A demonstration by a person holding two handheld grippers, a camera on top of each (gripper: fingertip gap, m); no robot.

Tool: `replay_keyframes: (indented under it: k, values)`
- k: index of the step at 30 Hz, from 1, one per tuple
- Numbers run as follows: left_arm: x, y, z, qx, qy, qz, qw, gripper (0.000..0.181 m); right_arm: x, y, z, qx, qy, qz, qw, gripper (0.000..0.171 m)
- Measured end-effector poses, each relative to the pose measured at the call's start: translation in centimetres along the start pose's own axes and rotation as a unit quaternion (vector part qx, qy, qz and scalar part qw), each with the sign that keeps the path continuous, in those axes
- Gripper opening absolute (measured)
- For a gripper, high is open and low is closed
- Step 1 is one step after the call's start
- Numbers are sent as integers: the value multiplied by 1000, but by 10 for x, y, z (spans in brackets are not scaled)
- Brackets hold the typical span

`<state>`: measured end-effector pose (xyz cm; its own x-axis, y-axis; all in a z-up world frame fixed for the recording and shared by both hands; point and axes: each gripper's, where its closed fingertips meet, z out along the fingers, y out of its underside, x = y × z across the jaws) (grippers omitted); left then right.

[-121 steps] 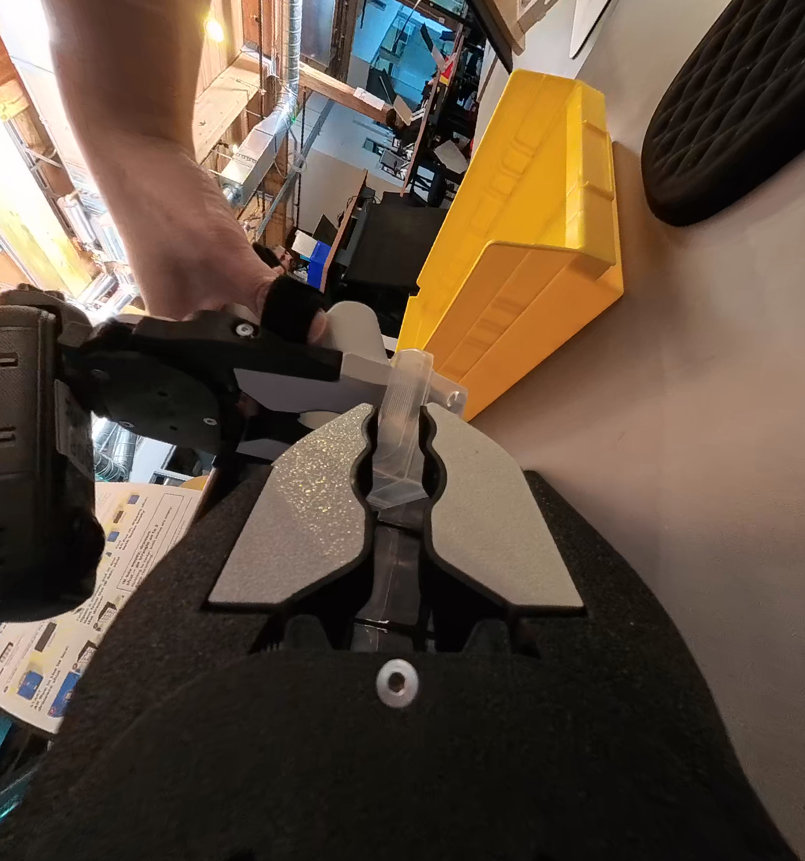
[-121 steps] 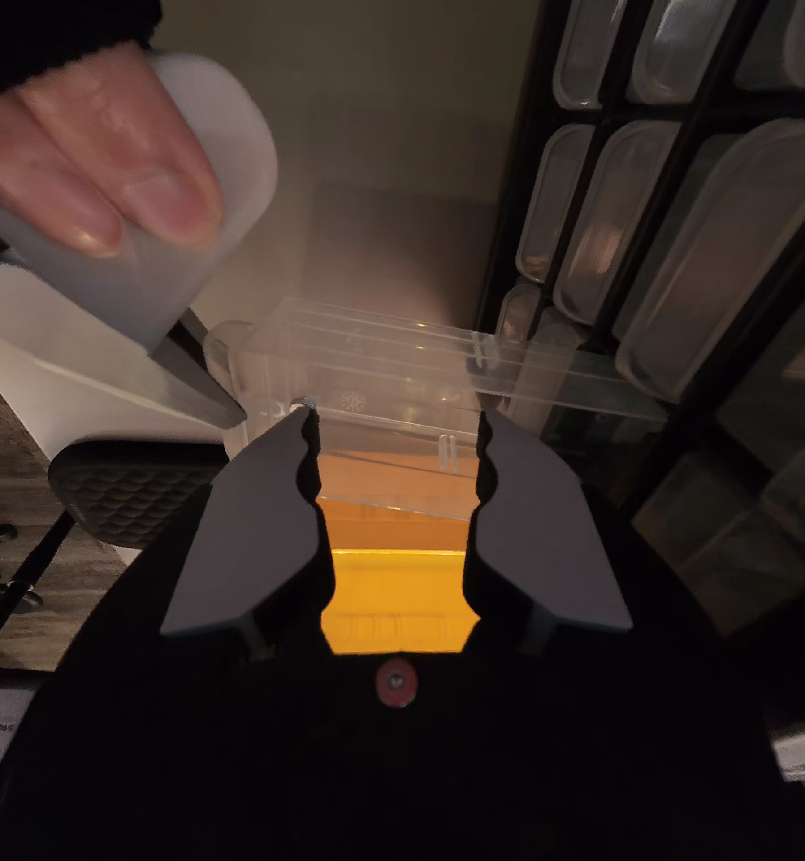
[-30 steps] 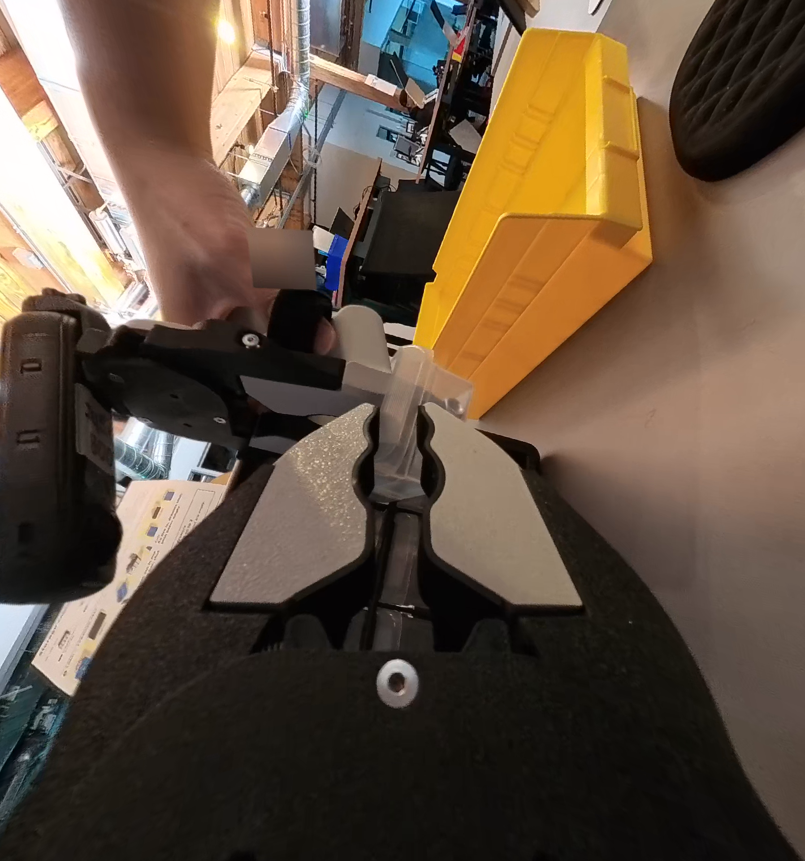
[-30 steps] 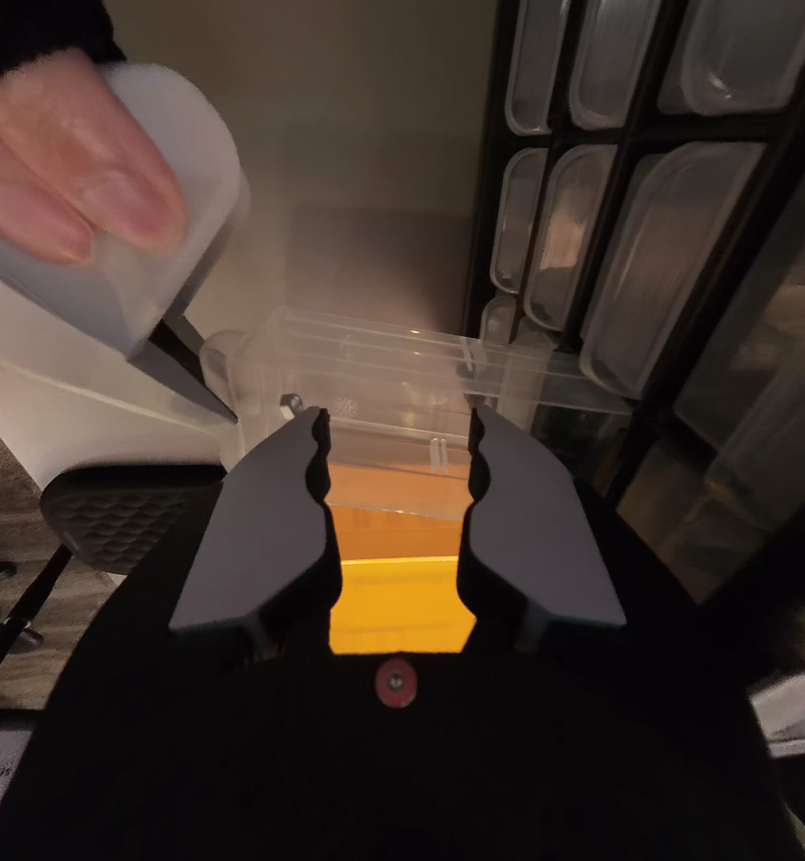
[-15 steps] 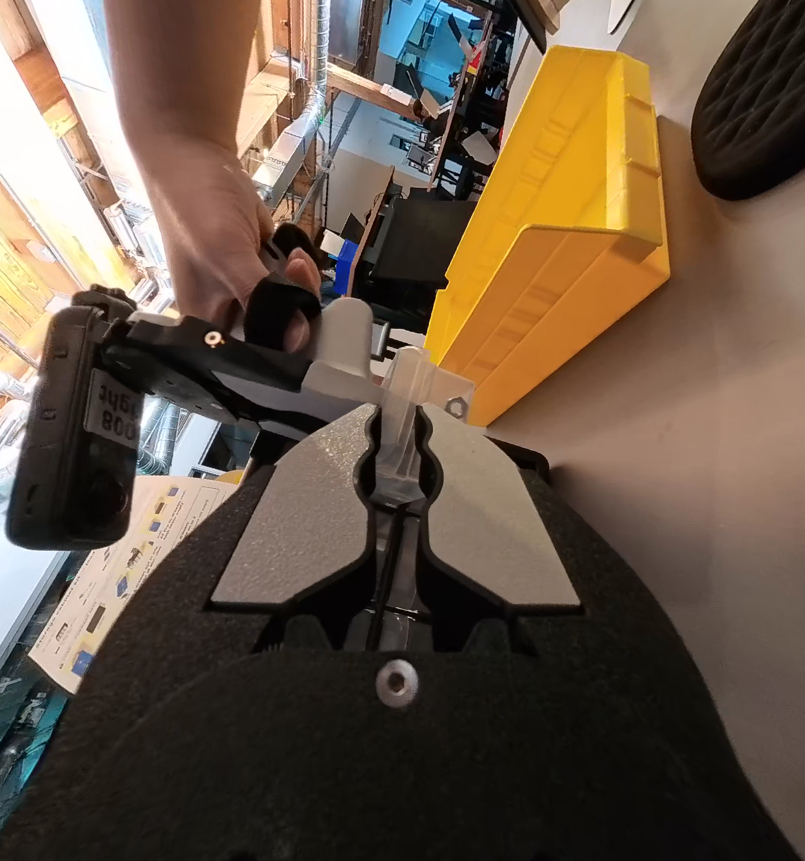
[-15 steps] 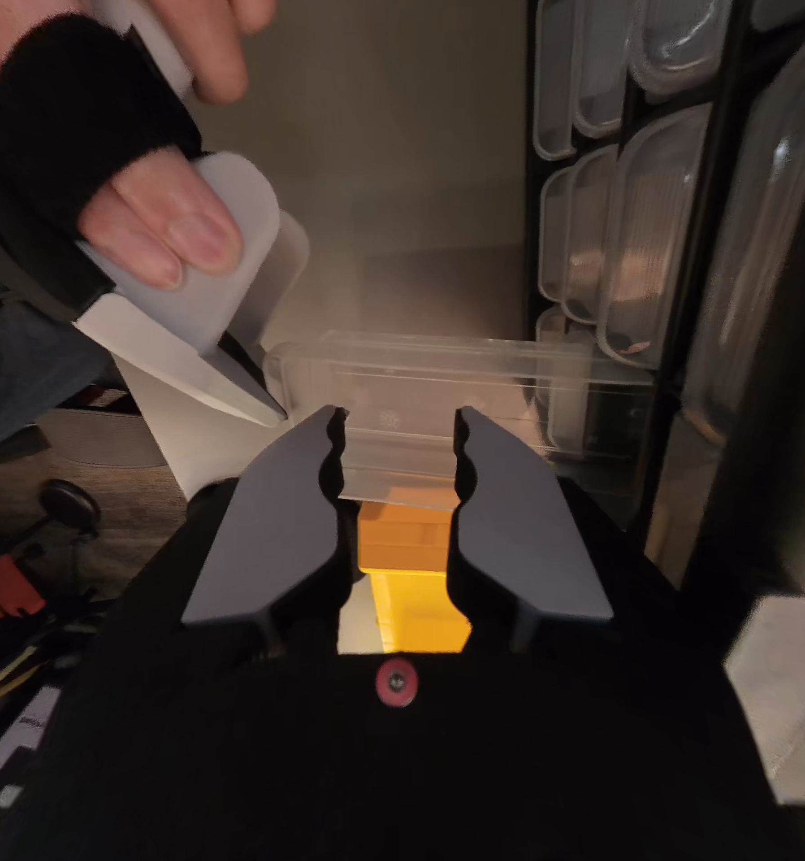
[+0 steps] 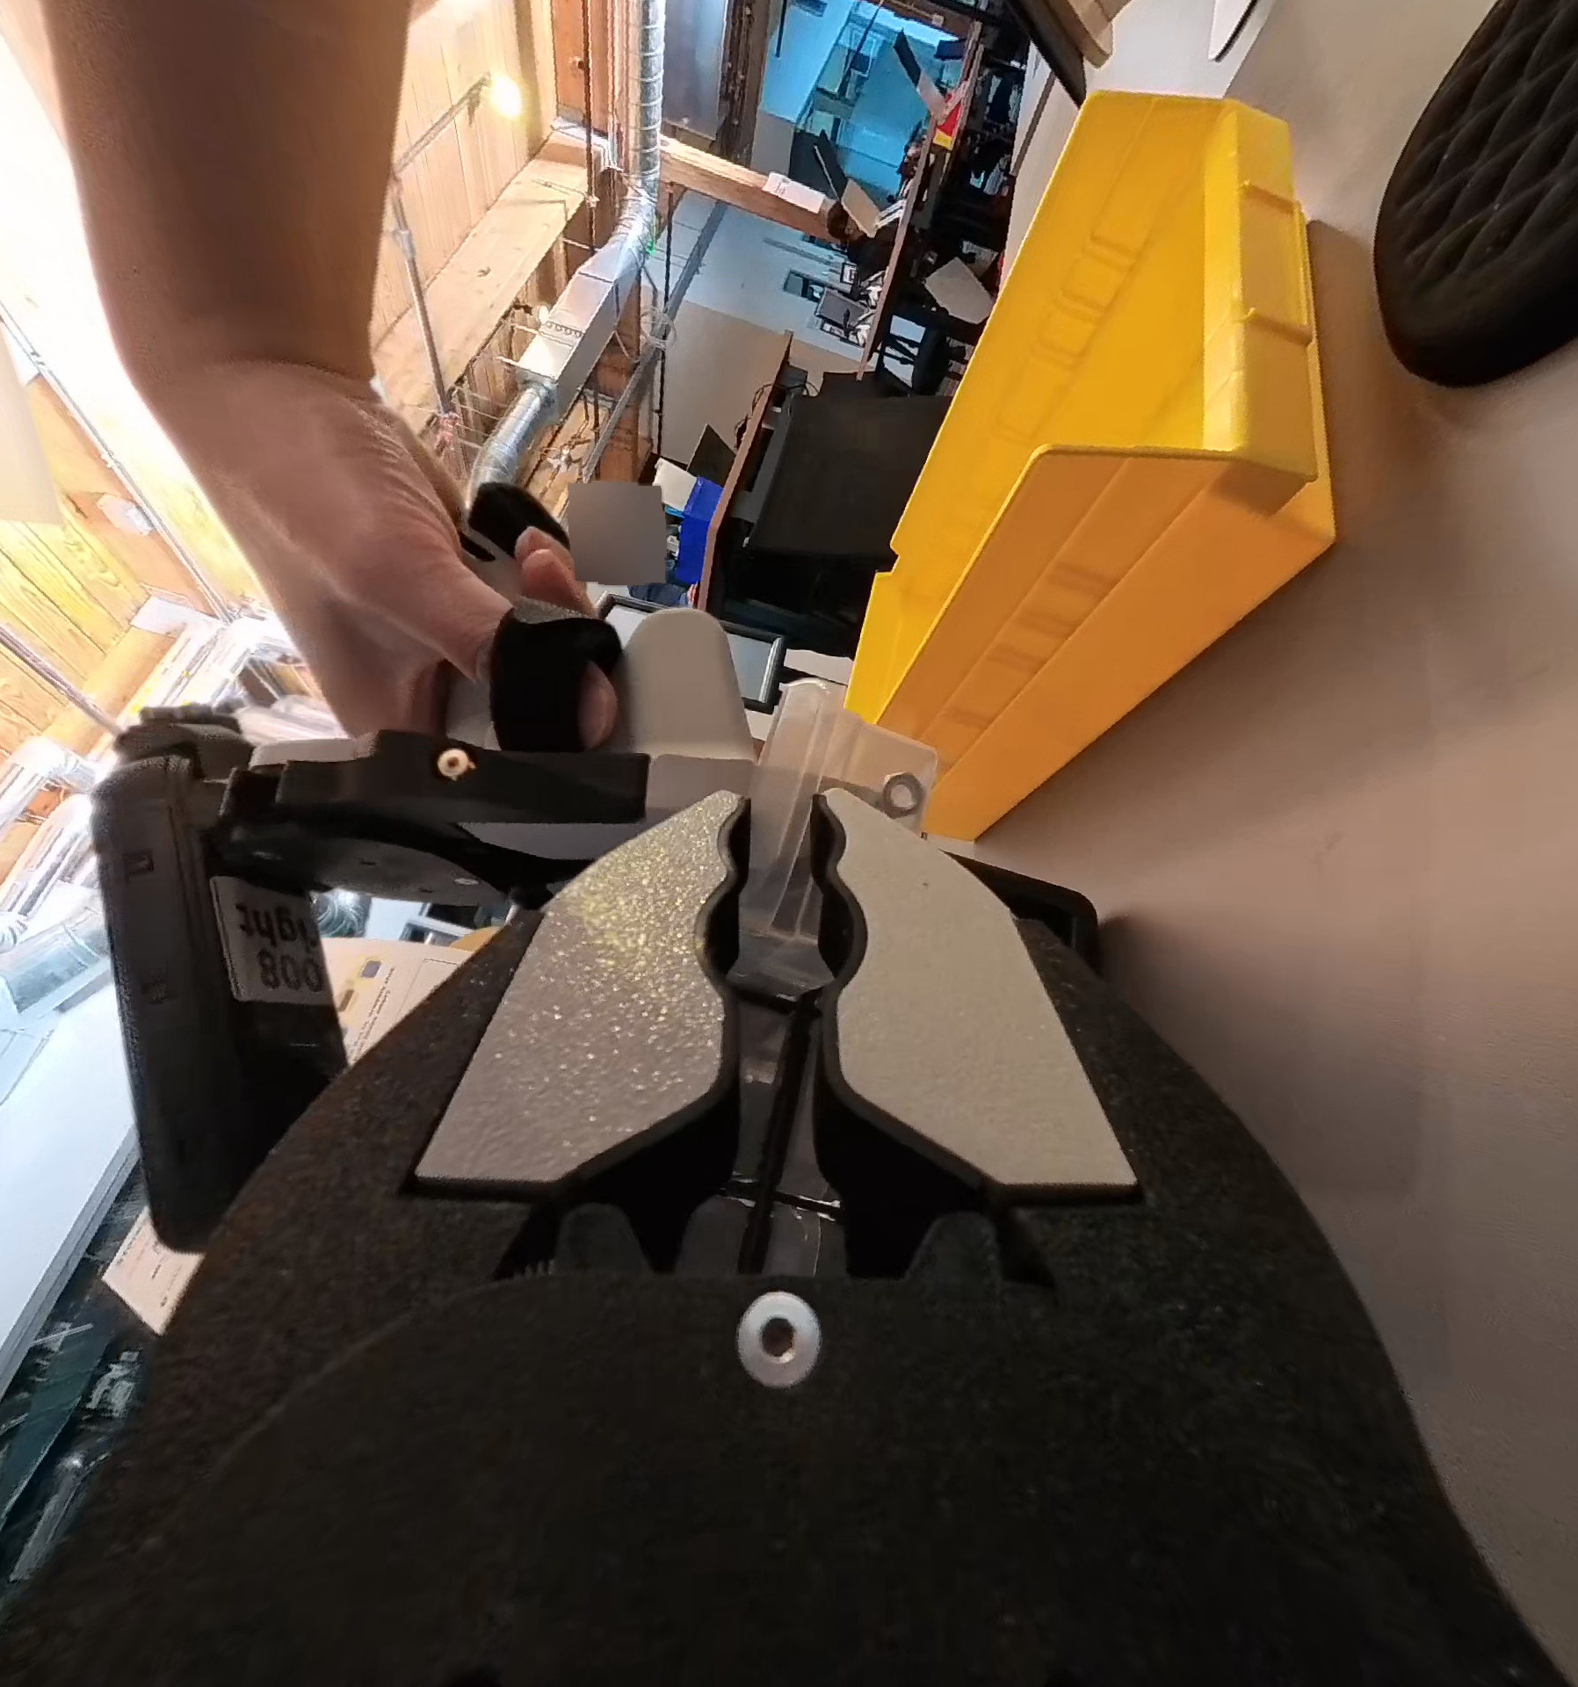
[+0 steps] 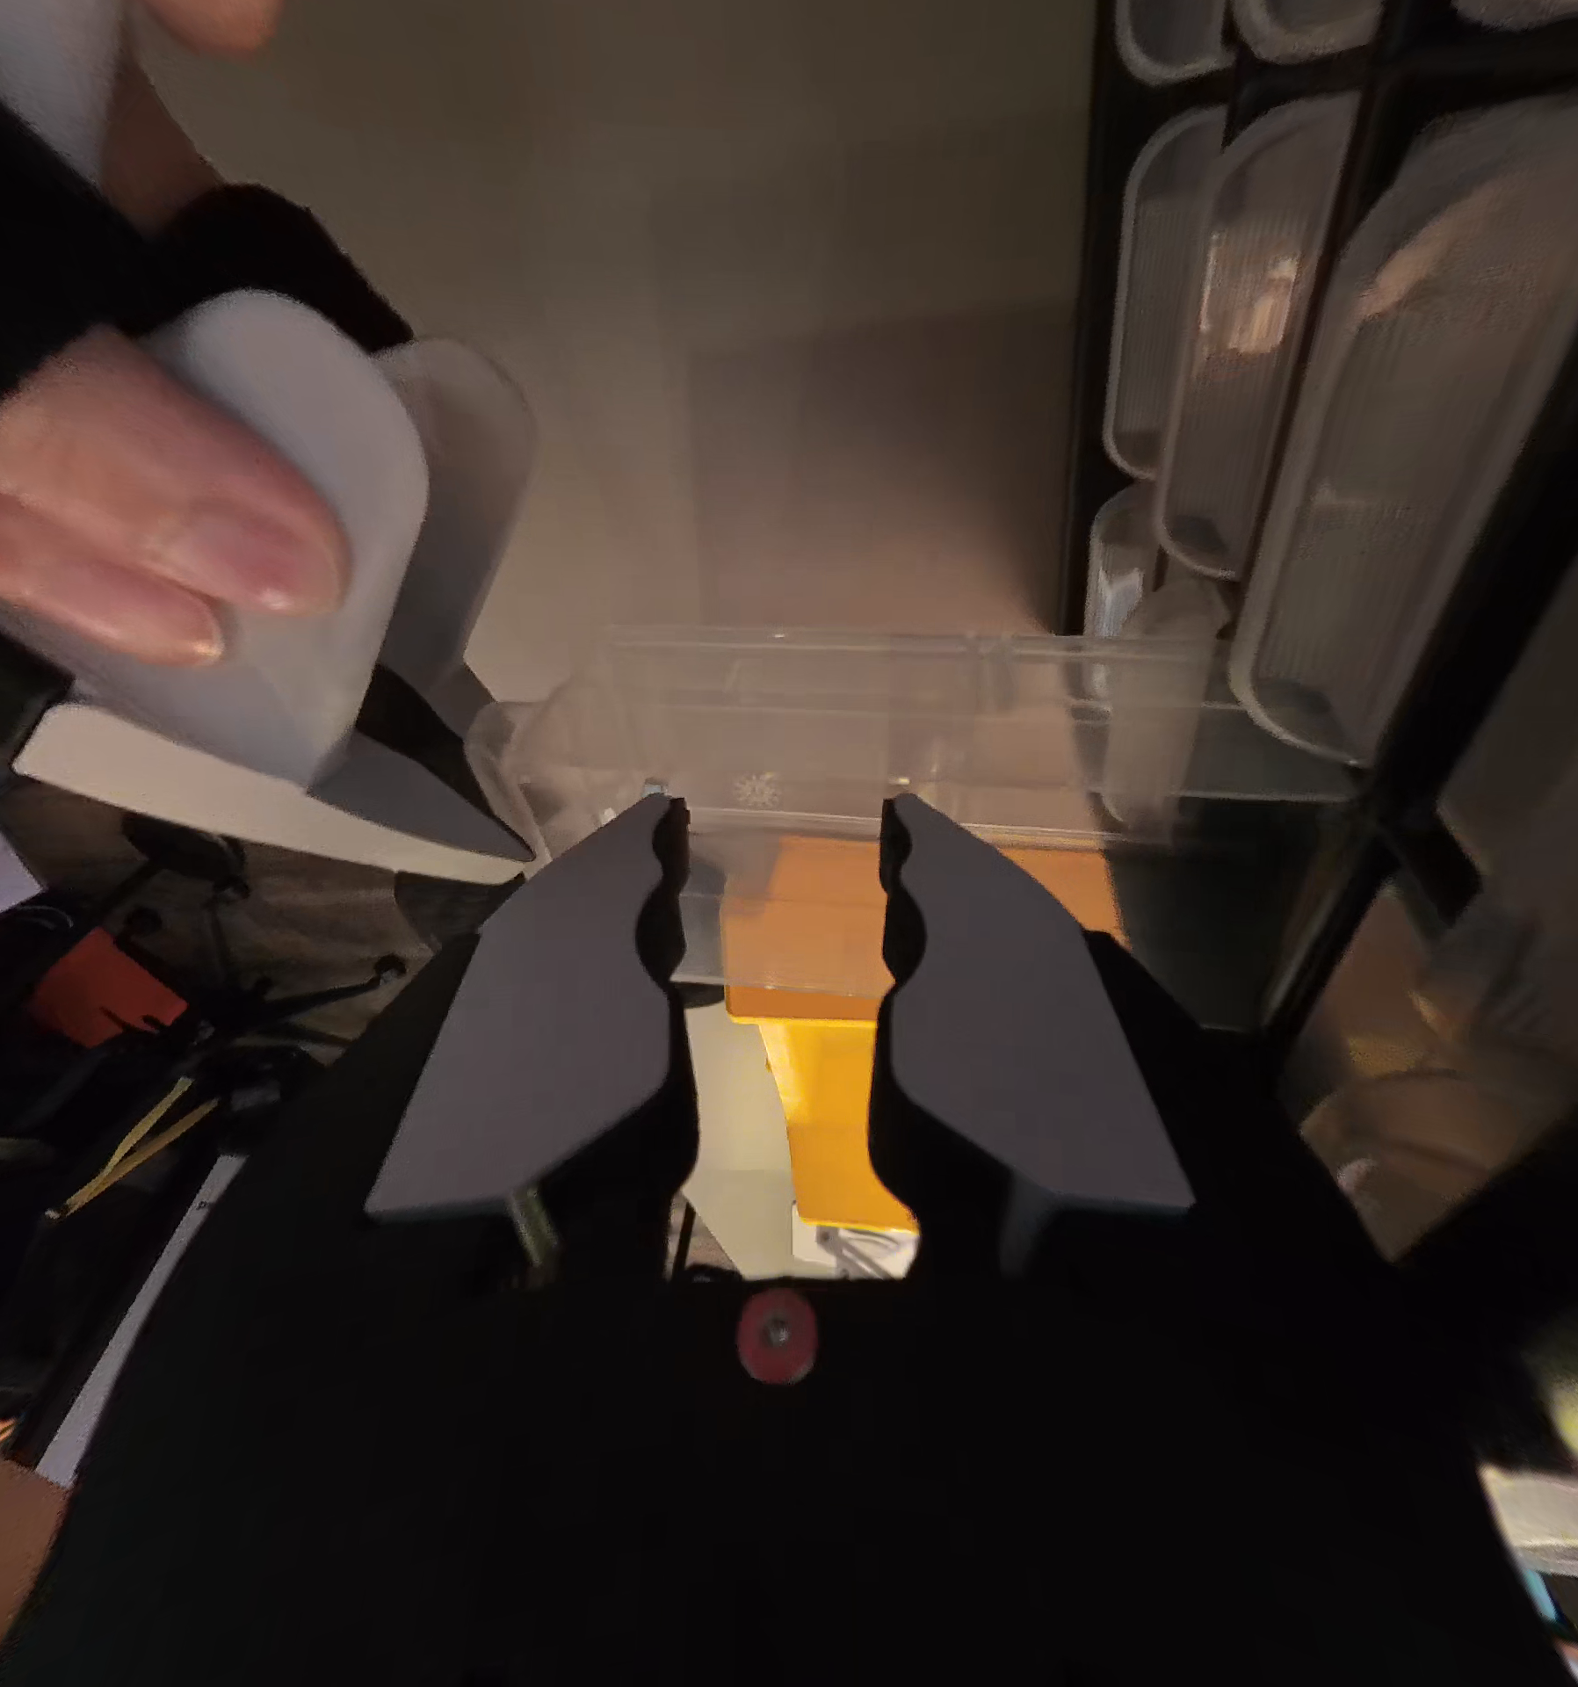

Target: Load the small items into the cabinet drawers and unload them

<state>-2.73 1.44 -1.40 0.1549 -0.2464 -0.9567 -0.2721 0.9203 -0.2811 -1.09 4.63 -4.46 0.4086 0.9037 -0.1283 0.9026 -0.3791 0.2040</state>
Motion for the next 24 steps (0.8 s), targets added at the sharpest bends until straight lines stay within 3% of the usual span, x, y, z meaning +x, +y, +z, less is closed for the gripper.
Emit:
replay_keyframes:
  k: [10,24]
  values:
    - [-7,0,-1,1,-8,-18,1000,11,8,6,-2,-23,46,-13,999,45]
    - [-4,1,-4,-1,-5,-16,1000,11,-24,6,-28,117,-165,20,979,29]
